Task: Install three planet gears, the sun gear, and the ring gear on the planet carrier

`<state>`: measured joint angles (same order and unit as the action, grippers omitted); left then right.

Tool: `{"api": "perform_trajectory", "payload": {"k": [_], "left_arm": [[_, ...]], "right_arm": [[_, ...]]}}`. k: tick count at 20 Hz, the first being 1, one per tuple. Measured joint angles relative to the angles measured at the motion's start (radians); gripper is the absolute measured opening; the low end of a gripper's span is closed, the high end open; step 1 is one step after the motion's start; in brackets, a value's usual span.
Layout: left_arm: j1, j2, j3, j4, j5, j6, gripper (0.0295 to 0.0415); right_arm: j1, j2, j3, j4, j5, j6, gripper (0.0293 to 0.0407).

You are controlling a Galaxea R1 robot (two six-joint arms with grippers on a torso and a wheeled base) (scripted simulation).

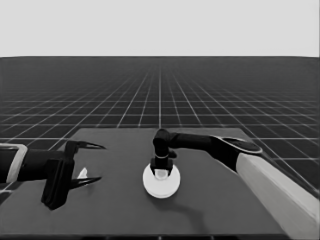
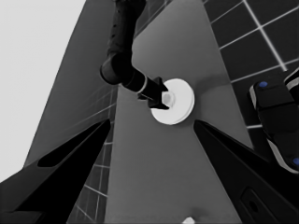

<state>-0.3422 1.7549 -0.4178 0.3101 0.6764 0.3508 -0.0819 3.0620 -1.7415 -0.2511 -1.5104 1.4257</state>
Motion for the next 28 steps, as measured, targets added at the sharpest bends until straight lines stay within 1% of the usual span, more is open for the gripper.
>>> {"api": "perform_trajectory", "payload": {"k": [28], "left_arm": [[0.0,0.0,0.0,0.0,0.0,0.0,0.0385]], "right_arm": [[0.0,0.0,0.0,0.0,0.0,0.244,0.0348]]}}
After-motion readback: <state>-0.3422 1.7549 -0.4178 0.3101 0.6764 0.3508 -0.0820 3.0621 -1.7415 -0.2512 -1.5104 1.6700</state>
